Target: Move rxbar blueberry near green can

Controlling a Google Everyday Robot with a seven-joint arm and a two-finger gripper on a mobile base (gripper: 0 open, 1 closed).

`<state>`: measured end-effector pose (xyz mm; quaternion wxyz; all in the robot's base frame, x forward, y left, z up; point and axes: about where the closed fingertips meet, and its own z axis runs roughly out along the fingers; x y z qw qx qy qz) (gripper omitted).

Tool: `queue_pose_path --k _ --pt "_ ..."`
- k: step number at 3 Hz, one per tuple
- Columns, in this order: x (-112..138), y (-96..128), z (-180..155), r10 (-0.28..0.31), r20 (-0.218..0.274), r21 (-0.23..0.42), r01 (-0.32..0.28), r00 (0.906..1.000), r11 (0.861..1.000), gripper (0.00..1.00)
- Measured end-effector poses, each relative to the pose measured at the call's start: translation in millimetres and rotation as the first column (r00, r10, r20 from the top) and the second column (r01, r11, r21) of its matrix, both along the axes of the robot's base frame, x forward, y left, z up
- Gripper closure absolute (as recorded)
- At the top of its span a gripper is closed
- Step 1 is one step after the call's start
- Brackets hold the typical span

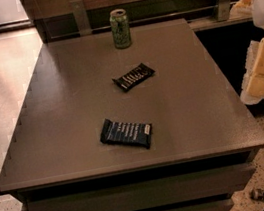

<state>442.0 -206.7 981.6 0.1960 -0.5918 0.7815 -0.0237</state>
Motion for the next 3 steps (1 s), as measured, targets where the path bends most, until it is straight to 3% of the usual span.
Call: queue_pose_path --k 1,2,3 --pt "4 22 -21 -0.042 0.009 0.193 0.039 0.9991 0.98 0.0" --pt "9 54 -53 -0.055 0.018 0.38 0.044 0.9983 0.924 0.0" --pt "15 94 -74 -0.052 0.067 0.54 0.008 0.9964 0.841 0.0"
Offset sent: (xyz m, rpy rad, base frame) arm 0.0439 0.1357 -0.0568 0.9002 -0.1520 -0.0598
